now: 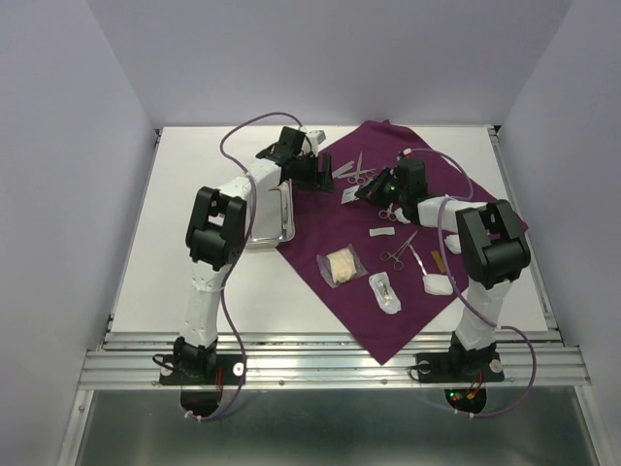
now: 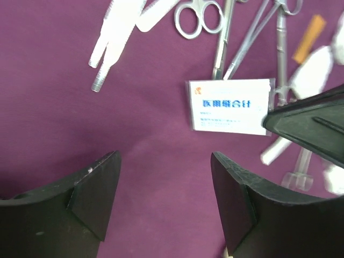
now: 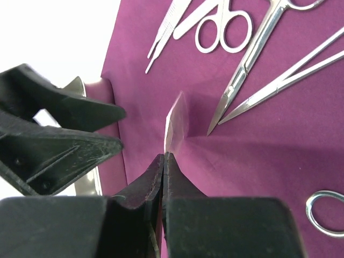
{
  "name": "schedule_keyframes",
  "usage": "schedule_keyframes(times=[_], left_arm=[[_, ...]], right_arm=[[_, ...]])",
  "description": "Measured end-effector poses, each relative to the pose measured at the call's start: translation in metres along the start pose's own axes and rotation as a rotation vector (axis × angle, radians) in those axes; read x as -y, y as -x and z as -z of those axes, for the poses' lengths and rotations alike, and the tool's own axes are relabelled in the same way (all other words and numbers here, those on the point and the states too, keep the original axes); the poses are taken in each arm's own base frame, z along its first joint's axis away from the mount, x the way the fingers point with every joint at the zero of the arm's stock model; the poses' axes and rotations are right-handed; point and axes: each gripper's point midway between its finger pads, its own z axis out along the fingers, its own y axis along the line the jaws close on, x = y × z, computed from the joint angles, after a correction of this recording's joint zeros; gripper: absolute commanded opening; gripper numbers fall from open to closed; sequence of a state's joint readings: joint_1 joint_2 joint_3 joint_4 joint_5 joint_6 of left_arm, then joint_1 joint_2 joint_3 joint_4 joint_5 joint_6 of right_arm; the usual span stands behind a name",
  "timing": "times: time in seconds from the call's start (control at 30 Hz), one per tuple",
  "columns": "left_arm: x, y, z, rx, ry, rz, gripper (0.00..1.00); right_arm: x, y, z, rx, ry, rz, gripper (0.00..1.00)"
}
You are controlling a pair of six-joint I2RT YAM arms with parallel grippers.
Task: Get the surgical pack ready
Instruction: Place the medical item in the container.
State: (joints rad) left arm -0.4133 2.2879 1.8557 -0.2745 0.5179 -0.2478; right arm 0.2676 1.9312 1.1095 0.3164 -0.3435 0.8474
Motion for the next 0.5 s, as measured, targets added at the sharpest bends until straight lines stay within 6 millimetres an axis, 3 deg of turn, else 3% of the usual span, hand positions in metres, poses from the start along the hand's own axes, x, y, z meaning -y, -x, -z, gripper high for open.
schedule_keyframes(times=[0.27, 0.5], left_arm=[[0.02, -0.002, 0.01, 0.071, 0.172, -0.274, 0.79], [0.031, -0.034, 0.015, 0.117, 0.212, -0.463, 0.8]], right_arm=[[0.003, -0.001, 0.001, -0.016, -0.045, -0.055, 0.0], [-0.001, 0.006, 0.001, -0.019, -0.087, -0.117, 0.01]])
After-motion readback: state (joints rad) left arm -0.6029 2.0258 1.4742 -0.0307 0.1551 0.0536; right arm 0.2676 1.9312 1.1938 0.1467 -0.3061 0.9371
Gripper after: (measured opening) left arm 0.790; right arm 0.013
